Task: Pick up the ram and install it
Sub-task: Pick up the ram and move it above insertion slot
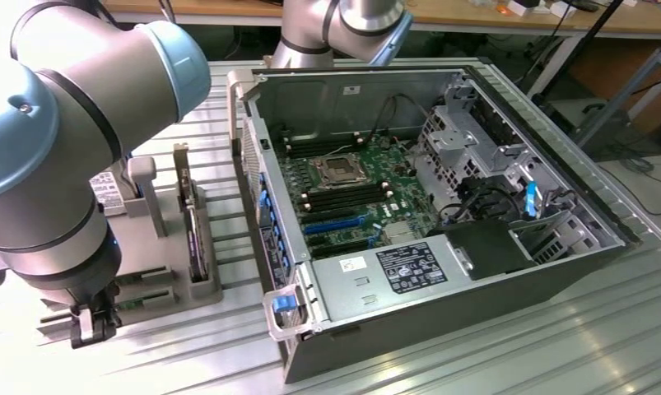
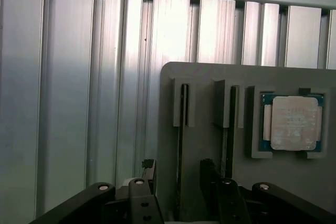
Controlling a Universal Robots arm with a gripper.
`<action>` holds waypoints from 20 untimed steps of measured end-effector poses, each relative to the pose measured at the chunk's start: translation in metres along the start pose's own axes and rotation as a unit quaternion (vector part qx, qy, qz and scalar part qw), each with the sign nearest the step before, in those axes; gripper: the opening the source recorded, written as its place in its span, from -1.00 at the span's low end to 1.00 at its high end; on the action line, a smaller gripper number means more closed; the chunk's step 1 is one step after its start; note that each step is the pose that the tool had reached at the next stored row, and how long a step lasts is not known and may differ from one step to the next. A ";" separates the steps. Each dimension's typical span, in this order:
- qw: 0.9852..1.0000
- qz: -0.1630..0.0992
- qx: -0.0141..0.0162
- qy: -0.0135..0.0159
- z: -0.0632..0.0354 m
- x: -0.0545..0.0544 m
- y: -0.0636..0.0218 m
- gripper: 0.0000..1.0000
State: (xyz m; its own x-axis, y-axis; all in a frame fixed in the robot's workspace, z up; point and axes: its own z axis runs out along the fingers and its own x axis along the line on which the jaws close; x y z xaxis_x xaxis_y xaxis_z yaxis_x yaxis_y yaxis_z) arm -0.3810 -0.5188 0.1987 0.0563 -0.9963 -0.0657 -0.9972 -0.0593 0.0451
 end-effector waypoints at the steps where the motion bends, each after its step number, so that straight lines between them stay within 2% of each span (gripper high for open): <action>1: 1.000 0.000 0.000 0.000 0.0000 0.000 0.0000 -0.07; 8: 1.000 0.000 0.000 0.000 0.0000 0.000 0.0000 -0.10; 9: 1.000 0.000 0.000 0.000 0.0000 0.000 0.0000 -0.24; 13: 1.000 0.000 0.000 0.000 0.0000 0.000 0.0000 -0.27; 15: 1.000 0.000 0.000 0.000 0.0000 0.000 -0.0001 -0.54; 16: 1.000 0.000 0.000 0.000 0.0000 0.000 0.0000 -0.54; 17: 1.000 0.000 0.000 0.000 0.0000 0.000 0.0000 -0.66; 20: 1.000 0.000 0.000 0.000 0.0000 0.000 0.0000 -0.69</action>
State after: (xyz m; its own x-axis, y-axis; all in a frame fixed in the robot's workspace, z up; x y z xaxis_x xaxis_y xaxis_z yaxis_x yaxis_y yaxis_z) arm -0.3810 -0.5183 0.1988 0.0562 -0.9963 -0.0656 -0.9972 -0.0592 0.0451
